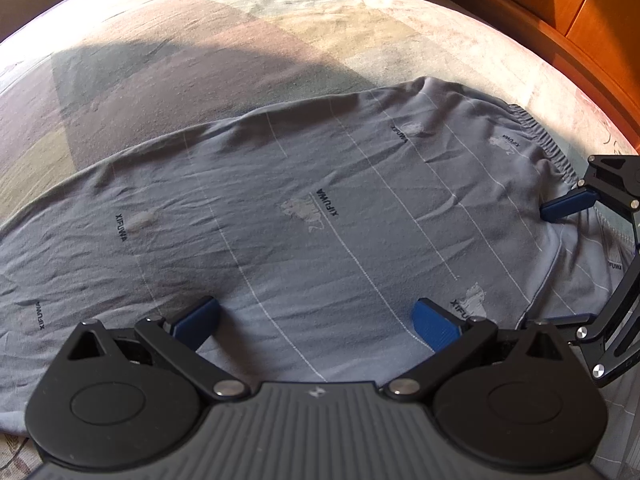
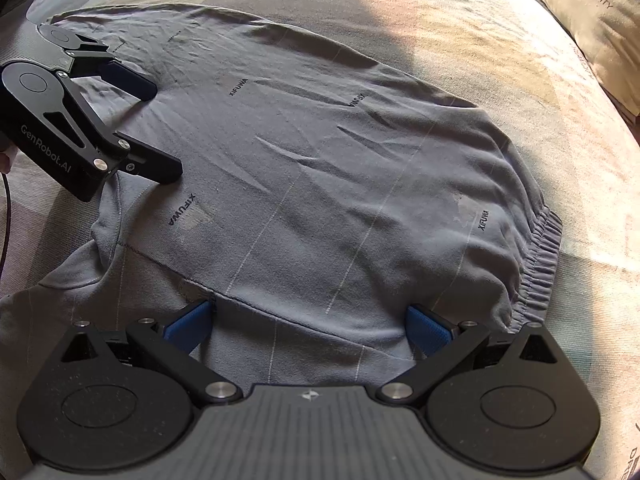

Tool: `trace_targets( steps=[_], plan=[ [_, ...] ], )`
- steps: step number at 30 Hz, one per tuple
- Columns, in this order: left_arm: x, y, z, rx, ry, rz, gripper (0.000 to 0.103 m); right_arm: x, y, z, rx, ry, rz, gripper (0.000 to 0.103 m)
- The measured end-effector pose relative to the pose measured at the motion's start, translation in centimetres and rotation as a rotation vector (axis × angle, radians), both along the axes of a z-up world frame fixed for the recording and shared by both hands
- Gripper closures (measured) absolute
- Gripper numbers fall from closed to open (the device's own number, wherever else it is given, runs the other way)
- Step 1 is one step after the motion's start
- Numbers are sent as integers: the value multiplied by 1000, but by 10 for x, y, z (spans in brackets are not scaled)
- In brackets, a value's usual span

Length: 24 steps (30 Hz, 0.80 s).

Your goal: Fold clothes

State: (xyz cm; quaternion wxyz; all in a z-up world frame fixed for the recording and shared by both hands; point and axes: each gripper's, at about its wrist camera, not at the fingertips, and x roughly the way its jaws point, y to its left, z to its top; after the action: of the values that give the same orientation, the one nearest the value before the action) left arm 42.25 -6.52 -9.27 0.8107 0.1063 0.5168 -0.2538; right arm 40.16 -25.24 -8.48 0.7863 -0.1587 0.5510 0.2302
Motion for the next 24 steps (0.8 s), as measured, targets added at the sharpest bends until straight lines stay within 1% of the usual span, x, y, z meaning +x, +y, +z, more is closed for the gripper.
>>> trace_targets(
  steps=[4,6,10,14,17,20,24],
  plan=[
    [-2,-1,-1,-3,-18,21,1,-1,0,0,6,-6,8,0],
    [-6,-2,-2,8,-38,16,0,-2,-1,-1,10,-11,12,0],
    [-5,-5,0,27,-30,17,0,-11,-8,-1,53,-74,42,0],
    [-3,-9,2,57,-17,17,0,-14,-10,-1,67,-90,67,0],
    [-14,-12,8,92,-68,7,1,-12,-8,1,58,-72,64,0],
    [-30,-13,16,118,-107,-24,1,-10,-5,4,48,-54,60,0],
    [-54,-10,24,83,-108,-57,1,-15,-4,11,60,-54,60,0]
  ],
)
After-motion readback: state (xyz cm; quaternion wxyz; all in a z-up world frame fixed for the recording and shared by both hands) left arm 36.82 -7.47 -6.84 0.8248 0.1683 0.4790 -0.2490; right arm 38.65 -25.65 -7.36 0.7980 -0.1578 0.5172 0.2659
